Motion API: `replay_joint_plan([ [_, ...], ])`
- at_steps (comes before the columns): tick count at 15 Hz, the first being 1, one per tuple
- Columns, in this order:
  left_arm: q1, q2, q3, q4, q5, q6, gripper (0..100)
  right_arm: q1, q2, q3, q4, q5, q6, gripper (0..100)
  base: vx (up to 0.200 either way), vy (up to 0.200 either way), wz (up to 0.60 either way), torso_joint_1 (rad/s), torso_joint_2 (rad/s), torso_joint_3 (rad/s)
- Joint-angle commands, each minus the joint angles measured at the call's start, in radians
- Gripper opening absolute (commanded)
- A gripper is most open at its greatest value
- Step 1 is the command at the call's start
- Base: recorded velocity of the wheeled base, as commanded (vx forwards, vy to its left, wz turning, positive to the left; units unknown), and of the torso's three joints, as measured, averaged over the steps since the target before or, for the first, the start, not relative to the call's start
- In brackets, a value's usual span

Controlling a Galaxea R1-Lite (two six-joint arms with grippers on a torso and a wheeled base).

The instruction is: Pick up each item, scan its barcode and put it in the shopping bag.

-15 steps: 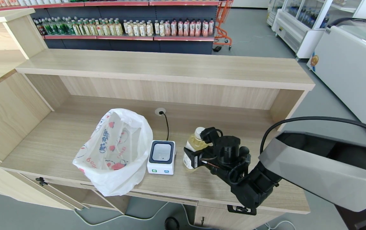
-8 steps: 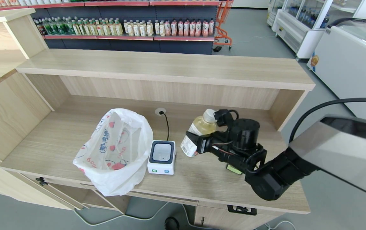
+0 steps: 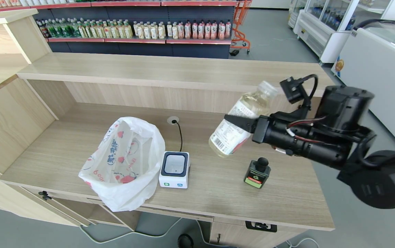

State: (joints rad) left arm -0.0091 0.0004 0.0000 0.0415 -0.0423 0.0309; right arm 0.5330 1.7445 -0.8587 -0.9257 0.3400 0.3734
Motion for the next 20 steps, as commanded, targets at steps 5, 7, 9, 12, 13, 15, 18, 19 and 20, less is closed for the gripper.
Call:
replay_joint_plan([
  [5, 0.000, 0.001, 0.000, 0.000, 0.001, 0.000, 100, -0.013, -0.519, 0.049, 0.300, 0.307, 0.150, 0, 0.000, 0.000, 0.00, 0.000, 0.00, 0.000],
  [7, 0.000, 0.000, 0.000, 0.000, 0.001, 0.000, 100, -0.011, -0.594, 0.040, 0.407, 0.410, 0.151, 0, 0.000, 0.000, 0.00, 0.000, 0.00, 0.000],
  [9, 0.000, 0.001, 0.000, 0.000, -0.001, 0.000, 100, -0.010, -0.625, 0.038, 0.455, 0.452, 0.157, 0, 0.000, 0.000, 0.00, 0.000, 0.00, 0.000],
  [12, 0.000, 0.000, 0.000, 0.000, -0.001, 0.000, 100, -0.007, -0.663, 0.037, 0.521, 0.493, 0.219, 0, 0.000, 0.000, 0.00, 0.000, 0.00, 0.000],
  [13, 0.000, 0.000, 0.000, 0.000, 0.001, 0.000, 100, -0.008, -0.672, 0.015, 0.556, 0.502, 0.222, 0, 0.000, 0.000, 0.00, 0.000, 0.00, 0.000],
  [15, 0.000, 0.000, 0.000, 0.000, -0.001, 0.000, 100, -0.011, -0.689, -0.029, 0.647, 0.519, 0.228, 0, 0.000, 0.000, 0.00, 0.000, 0.00, 0.000],
  [18, 0.000, 0.000, 0.000, 0.000, -0.001, 0.000, 100, -0.010, -0.712, -0.005, 0.668, 0.522, 0.228, 0, 0.000, 0.000, 0.00, 0.000, 0.00, 0.000],
  [19, 0.000, 0.000, 0.000, 0.000, -0.001, 0.000, 100, -0.010, -0.717, 0.004, 0.668, 0.524, 0.228, 0, 0.000, 0.000, 0.00, 0.000, 0.00, 0.000],
  [20, 0.000, 0.000, 0.000, 0.000, -0.001, 0.000, 100, -0.008, -0.732, 0.020, 0.668, 0.524, 0.228, 0, 0.000, 0.000, 0.00, 0.000, 0.00, 0.000],
])
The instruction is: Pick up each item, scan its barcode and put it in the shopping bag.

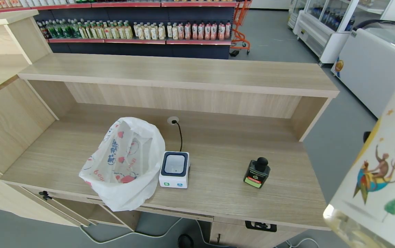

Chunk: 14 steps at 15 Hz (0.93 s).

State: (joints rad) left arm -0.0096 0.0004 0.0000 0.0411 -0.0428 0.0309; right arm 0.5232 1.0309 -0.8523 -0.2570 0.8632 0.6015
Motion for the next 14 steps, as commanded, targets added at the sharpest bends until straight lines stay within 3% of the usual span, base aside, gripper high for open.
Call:
replay_joint_plan([
  [1, 0.000, 0.000, 0.000, 0.000, 0.000, 0.000, 100, 0.001, -0.028, 0.022, -0.001, 0.000, 0.000, 0, 0.000, 0.000, 0.00, 0.000, 0.00, 0.000],
  [10, 0.000, 0.000, 0.000, 0.000, 0.001, 0.000, 100, -0.006, -0.018, 0.029, -0.010, -0.013, -0.008, 0, 0.000, 0.000, 0.00, 0.000, 0.00, 0.000],
  [11, 0.000, 0.000, 0.000, -0.001, 0.000, 0.000, 100, -0.029, 0.002, 0.024, -0.016, -0.055, -0.045, 0, 0.000, 0.000, 0.00, 0.000, 0.00, 0.000],
  [14, 0.000, 0.000, 0.000, 0.000, 0.000, 0.000, 100, -0.054, 0.074, 0.019, -0.080, -0.366, -0.299, 0, 0.000, 0.000, 0.00, 0.000, 0.00, 0.000],
])
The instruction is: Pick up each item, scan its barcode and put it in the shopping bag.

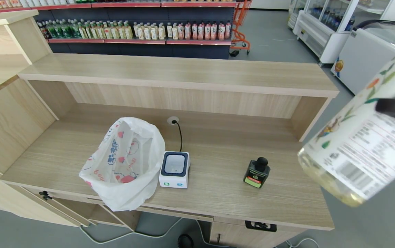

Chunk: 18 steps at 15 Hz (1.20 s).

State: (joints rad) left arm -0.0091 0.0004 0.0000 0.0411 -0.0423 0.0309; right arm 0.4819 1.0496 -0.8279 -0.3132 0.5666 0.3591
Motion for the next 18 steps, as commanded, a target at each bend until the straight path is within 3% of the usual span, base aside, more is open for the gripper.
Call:
replay_joint_plan([
  [1, 0.000, 0.000, 0.000, 0.000, -0.001, 0.000, 100, -0.019, 0.044, -0.007, -0.018, -0.146, -0.100, 0, 0.000, 0.000, 0.00, 0.000, 0.00, 0.000],
  [4, 0.000, 0.000, 0.000, -0.001, -0.001, 0.000, 100, -0.039, -0.006, 0.085, -0.017, -0.295, -0.342, 0, 0.000, 0.000, 0.00, 0.000, 0.00, 0.000],
  [7, 0.000, 0.000, 0.000, 0.000, -0.001, 0.000, 100, -0.071, -0.003, 0.113, -0.021, -0.378, -0.391, 0, 0.000, 0.000, 0.00, 0.000, 0.00, 0.000],
  [10, 0.000, 0.000, 0.000, 0.000, -0.001, 0.001, 100, -0.132, 0.004, 0.107, -0.021, -0.392, -0.491, 0, 0.000, 0.000, 0.00, 0.000, 0.00, 0.000],
  [13, 0.000, 0.000, 0.000, 0.000, -0.001, 0.000, 100, -0.138, -0.010, 0.127, -0.020, -0.396, -0.559, 0, 0.000, 0.000, 0.00, 0.000, 0.00, 0.000],
  [18, 0.000, 0.000, 0.000, 0.000, -0.001, 0.001, 100, -0.146, -0.043, 0.173, -0.021, -0.396, -0.577, 0, 0.000, 0.040, 0.00, 0.001, 0.00, 0.000],
])
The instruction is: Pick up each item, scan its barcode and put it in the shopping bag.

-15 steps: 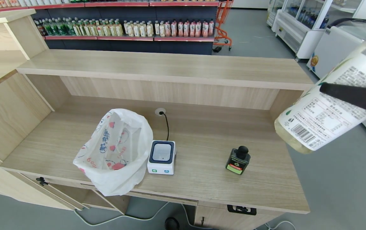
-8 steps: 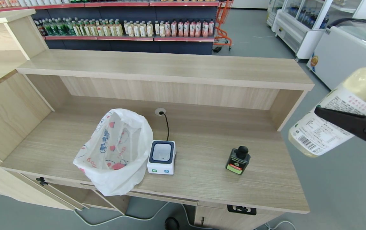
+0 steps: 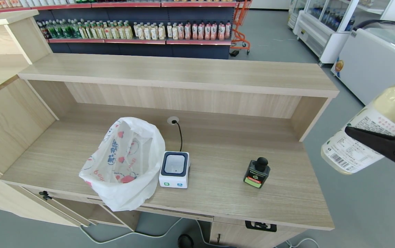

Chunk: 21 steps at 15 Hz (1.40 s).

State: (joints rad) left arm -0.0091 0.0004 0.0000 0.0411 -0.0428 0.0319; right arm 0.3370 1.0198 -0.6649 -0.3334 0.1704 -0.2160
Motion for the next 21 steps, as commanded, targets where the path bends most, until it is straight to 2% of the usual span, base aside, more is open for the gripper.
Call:
replay_joint_plan([
  [1, 0.000, 0.000, 0.000, 0.000, 0.000, 0.000, 100, -0.001, -0.018, 0.010, -0.001, 0.000, 0.000, 0, 0.000, 0.200, 0.00, 0.002, 0.00, 0.002],
  [8, 0.000, 0.000, 0.000, 0.000, 0.001, -0.001, 100, -0.003, -0.035, 0.057, -0.001, 0.001, -0.002, 0, 0.000, 0.200, 0.00, 0.002, 0.00, 0.005],
  [11, 0.000, 0.000, 0.000, 0.000, 0.001, 0.000, 100, -0.067, 0.023, 0.053, -0.010, 0.006, -0.056, 0, 0.000, 0.200, 0.00, 0.002, 0.00, 0.004],
  [15, 0.000, 0.000, 0.000, 0.000, 0.001, -0.001, 100, -0.104, 0.267, 0.030, -0.239, 0.011, -0.111, 0, 0.000, 0.200, 0.00, 0.004, 0.00, 0.001],
  [16, 0.000, 0.001, 0.000, 0.000, 0.001, -0.001, 100, -0.145, 0.332, 0.002, -0.274, 0.014, -0.180, 0, 0.000, 0.200, 0.00, 0.002, -0.01, 0.002],
  [18, 0.000, 0.001, 0.000, 0.000, 0.001, 0.002, 100, -0.159, 0.419, -0.045, -0.303, 0.060, -0.255, 0, 0.000, 0.200, 0.00, 0.002, 0.00, 0.002],
  [21, 0.000, 0.000, 0.000, 0.000, 0.001, -0.001, 100, -0.139, 0.514, -0.058, -0.389, 0.077, -0.275, 0, 0.000, 0.000, 0.00, 0.000, 0.00, 0.000],
])
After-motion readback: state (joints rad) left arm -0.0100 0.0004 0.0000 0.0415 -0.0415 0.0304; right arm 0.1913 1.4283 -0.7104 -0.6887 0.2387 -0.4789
